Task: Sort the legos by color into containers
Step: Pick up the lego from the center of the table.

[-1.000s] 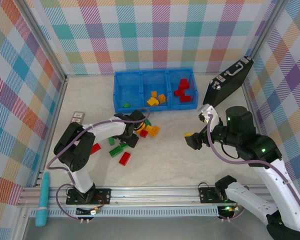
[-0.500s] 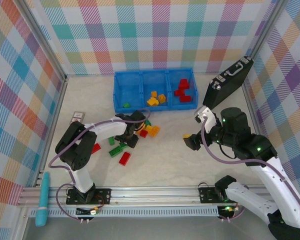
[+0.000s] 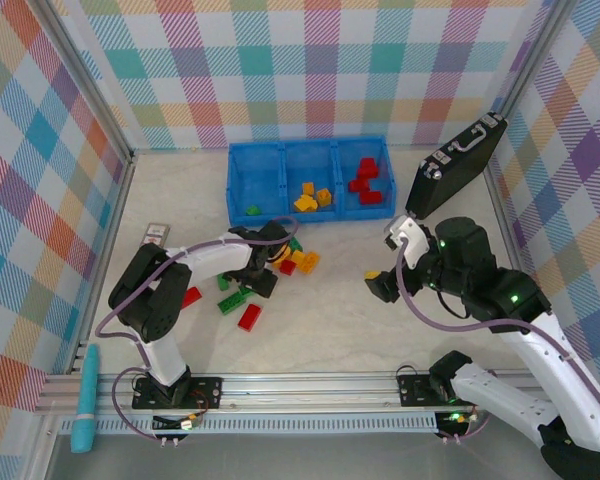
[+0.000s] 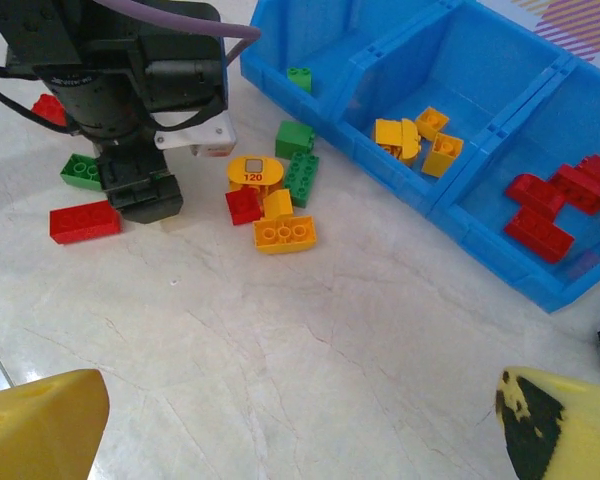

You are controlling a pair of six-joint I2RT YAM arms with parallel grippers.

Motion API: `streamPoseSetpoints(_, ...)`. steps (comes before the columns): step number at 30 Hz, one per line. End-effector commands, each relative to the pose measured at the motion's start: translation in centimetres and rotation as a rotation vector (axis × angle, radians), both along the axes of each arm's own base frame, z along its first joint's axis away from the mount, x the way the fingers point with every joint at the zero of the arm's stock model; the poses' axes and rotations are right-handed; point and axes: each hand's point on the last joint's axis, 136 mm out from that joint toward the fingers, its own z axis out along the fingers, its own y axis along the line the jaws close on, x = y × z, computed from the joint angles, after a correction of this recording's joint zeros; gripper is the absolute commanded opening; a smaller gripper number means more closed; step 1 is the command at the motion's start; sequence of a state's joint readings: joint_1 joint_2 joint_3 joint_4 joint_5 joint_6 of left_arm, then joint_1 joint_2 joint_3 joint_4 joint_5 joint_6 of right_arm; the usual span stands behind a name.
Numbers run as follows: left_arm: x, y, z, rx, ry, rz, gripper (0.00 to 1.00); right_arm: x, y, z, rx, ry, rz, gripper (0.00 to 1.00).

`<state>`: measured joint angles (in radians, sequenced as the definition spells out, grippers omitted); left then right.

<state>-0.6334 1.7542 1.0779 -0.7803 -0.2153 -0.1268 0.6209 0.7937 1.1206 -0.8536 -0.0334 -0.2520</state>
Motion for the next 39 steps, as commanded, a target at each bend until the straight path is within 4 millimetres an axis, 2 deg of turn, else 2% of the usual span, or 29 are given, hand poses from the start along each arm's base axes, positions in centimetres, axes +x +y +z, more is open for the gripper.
streamPoseSetpoints(1, -2.7, 0.7, 0.7, -0.005, 0.081, -0.007, 0.80, 0.2, -0.2, 0.3, -0.011, -0.052, 0.000, 0.99)
streamPoseSetpoints(6, -2.4, 1.0, 0.2, 0.028, 0.093, -0.015, 0.80, 0.1, -0.3, 0.2, -0.021, -0.067, -0.003, 0.99)
streamPoseSetpoints(18, 0.6, -0.5, -0.7, 0.053, 0.067, -0.057, 0.78, 0.1, -0.4, -0.2, -0.029, -0.071, -0.006, 0.99)
streamPoseSetpoints(23, 0.1, -0.3, -1.6, 0.063, 0.105, -0.053, 0.69, 0.4, -0.6, -0.4, -0.042, -0.078, -0.017, 0.99)
streamPoseSetpoints(32, -0.9, 0.2, -1.8, 0.048, 0.122, -0.011, 0.38, 0.8, -0.4, -0.6, -0.064, -0.089, -0.019, 0.99)
streamPoseSetpoints(36, -0.3, -0.1, -0.8, 0.026, 0.077, 0.007, 0.32, 0.9, -0.3, -0.7, -0.071, -0.089, -0.020, 0.99)
streamPoseSetpoints(39, 1.0, -0.5, 1.4, -0.006, 0.010, 0.018, 0.31, 0.9, -0.3, -0.6, -0.070, -0.087, -0.018, 0.99)
